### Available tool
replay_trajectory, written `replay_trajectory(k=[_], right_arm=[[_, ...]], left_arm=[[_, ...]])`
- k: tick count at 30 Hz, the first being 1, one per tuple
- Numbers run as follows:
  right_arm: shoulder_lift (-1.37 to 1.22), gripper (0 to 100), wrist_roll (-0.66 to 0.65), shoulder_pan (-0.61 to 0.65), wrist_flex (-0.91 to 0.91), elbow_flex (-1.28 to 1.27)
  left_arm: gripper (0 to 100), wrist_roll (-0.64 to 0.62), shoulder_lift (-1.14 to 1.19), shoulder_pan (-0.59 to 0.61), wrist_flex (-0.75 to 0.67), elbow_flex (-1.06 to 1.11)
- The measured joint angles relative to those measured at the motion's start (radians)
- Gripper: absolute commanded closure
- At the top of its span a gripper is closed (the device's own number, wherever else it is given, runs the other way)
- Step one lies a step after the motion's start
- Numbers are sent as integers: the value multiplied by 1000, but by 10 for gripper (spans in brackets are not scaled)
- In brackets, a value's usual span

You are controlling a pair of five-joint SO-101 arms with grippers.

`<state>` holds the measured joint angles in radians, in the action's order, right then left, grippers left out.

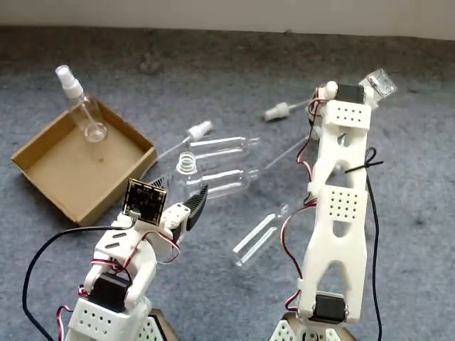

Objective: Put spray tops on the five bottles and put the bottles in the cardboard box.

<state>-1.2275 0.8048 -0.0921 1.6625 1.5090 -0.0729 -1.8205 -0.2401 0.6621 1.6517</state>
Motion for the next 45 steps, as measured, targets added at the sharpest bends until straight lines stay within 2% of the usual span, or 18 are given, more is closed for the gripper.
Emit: replay_trajectory(k=[4,7,11,14,16,21,34,38,45], right_arm=[[0,981,0,-5,61,104],[2,981,-29,-2,74,123],[40,981,-207,0,80,123],[112,981,-358,-3,84,123],[161,981,-402,-3,84,123],[301,981,-416,0,84,124],[709,981,-422,97,86,126],[913,981,-422,132,87,-51],[1200,981,-422,187,87,-420]], left_arm=[[877,0,0,0,0,0],[877,0,0,-58,0,0],[880,0,0,-132,0,6],[880,0,0,-129,-18,6],[881,0,2,-137,-60,17],[881,0,2,-135,-169,21],[881,0,2,-135,-181,21],[881,0,2,-135,-190,21],[881,0,2,-153,-321,21]])
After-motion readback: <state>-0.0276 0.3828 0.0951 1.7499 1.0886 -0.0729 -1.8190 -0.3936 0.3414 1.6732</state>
